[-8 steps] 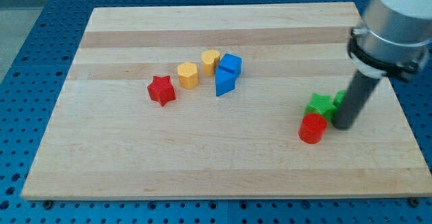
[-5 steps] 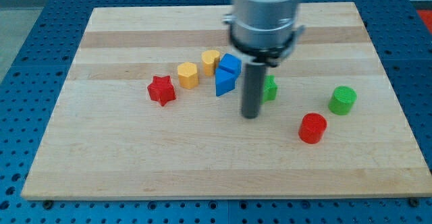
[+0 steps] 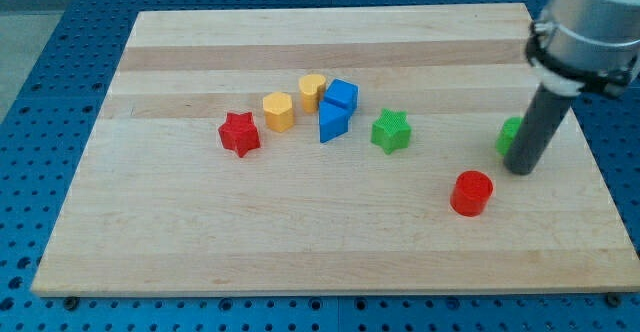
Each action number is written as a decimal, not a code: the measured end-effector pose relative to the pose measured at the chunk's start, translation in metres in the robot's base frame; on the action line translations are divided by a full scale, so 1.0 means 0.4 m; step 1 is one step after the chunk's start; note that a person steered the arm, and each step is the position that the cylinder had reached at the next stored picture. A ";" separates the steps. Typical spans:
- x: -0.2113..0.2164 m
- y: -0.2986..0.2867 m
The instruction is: Place your arm to the center right of the board
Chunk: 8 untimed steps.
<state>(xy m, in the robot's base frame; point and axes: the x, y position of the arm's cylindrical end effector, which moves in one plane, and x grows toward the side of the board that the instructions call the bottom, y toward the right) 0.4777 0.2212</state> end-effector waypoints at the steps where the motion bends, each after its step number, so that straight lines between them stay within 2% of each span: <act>1: -0.079 0.095; 2: -0.180 0.079; 3: -0.190 -0.187; 4: -0.243 -0.099; 5: -0.277 0.128; 6: -0.186 0.138; 7: -0.149 -0.104; 8: -0.109 -0.077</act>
